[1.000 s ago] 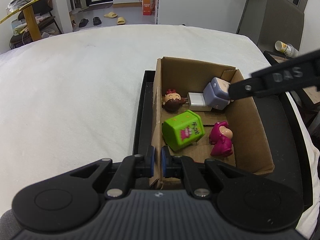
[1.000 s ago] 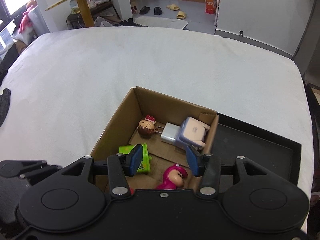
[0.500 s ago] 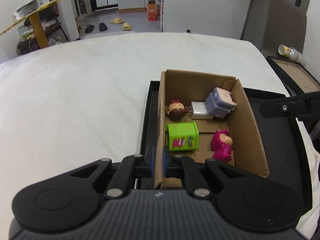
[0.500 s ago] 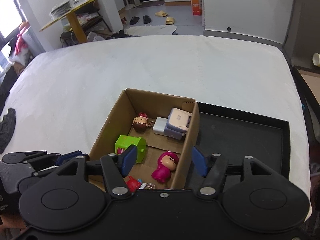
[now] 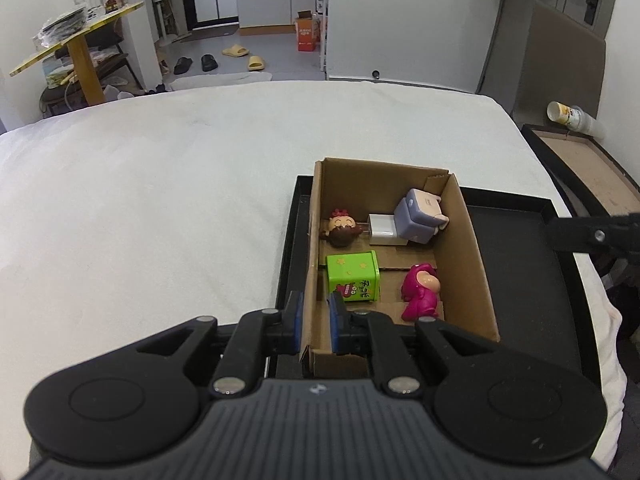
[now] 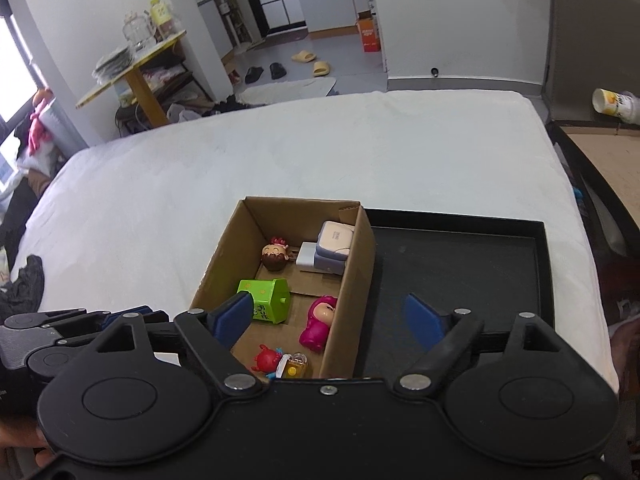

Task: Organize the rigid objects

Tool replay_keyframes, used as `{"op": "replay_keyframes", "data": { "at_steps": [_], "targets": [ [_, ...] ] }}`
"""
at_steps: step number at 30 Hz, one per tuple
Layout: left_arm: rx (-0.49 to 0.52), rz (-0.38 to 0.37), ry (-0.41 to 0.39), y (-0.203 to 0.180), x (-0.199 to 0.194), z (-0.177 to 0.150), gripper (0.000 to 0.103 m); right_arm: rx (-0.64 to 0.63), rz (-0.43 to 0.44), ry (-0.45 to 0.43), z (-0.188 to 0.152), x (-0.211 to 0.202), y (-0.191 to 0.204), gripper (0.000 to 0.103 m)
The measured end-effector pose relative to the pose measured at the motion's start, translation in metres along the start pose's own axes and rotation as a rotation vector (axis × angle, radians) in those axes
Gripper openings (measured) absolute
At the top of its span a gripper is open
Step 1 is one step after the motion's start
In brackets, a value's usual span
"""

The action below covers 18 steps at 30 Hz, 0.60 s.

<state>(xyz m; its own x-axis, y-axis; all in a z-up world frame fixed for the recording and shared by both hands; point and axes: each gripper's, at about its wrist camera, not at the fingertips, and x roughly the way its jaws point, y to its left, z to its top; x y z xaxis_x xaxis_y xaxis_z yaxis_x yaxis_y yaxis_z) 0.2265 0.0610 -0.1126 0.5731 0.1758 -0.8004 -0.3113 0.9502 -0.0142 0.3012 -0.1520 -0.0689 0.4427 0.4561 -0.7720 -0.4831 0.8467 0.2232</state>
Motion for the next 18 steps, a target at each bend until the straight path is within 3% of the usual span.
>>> {"op": "replay_keyframes", "data": {
  "at_steps": [2,7,10,13,18],
  "targets": [
    [-0.008,-0.005,-0.007,0.001,-0.007,-0.001,0.020,0.017,0.000,-0.011,-0.004,-0.007,-0.002,0.089],
    [-0.012,-0.022,-0.025,0.001,-0.025,-0.002,0.050,0.039,-0.020,-0.044,-0.011,-0.023,-0.004,0.097],
    [-0.039,-0.035,-0.032,0.004,-0.035,-0.002,0.063,0.060,-0.026,-0.068,-0.015,-0.033,-0.004,0.103],
    [-0.047,-0.038,-0.052,0.006,-0.048,-0.003,0.075,0.084,-0.037,-0.094,-0.019,-0.044,-0.004,0.103],
    [-0.040,-0.037,-0.078,0.008,-0.067,-0.005,0.086,0.131,-0.058,-0.122,-0.029,-0.059,-0.006,0.103]
  ]
}}
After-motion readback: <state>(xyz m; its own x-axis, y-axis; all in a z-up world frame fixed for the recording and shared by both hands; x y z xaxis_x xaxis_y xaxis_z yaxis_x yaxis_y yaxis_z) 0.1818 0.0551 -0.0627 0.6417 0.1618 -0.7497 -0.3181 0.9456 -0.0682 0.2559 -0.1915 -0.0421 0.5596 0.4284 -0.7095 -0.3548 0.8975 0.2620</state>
